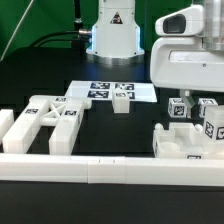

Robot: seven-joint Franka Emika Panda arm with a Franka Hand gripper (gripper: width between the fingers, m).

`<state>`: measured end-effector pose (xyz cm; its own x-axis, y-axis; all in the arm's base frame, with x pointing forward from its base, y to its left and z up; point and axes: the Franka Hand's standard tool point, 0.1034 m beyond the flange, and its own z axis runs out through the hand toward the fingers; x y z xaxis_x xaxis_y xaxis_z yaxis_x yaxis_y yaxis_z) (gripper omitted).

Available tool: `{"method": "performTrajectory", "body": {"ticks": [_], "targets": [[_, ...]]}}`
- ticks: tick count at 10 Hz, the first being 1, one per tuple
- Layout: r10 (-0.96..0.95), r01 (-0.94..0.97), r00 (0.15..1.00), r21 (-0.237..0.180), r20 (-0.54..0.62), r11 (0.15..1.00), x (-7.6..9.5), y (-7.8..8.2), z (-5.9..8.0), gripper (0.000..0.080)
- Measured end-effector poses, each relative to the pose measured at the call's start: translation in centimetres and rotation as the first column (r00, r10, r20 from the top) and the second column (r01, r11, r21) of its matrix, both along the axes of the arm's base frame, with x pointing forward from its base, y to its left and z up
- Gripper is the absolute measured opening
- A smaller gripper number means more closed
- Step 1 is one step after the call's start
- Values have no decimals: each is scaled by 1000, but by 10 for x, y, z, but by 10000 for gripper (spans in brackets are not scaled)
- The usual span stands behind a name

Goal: Assemble chair

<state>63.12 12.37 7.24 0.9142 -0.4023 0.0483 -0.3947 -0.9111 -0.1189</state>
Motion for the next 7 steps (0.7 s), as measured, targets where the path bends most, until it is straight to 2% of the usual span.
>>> {"method": "performTrajectory", "body": {"ticks": [4, 7], "targets": [[347, -346, 938, -68, 14, 936, 0, -2, -1, 649], [580, -576, 814, -113, 4, 810, 0, -8, -2, 649]]}}
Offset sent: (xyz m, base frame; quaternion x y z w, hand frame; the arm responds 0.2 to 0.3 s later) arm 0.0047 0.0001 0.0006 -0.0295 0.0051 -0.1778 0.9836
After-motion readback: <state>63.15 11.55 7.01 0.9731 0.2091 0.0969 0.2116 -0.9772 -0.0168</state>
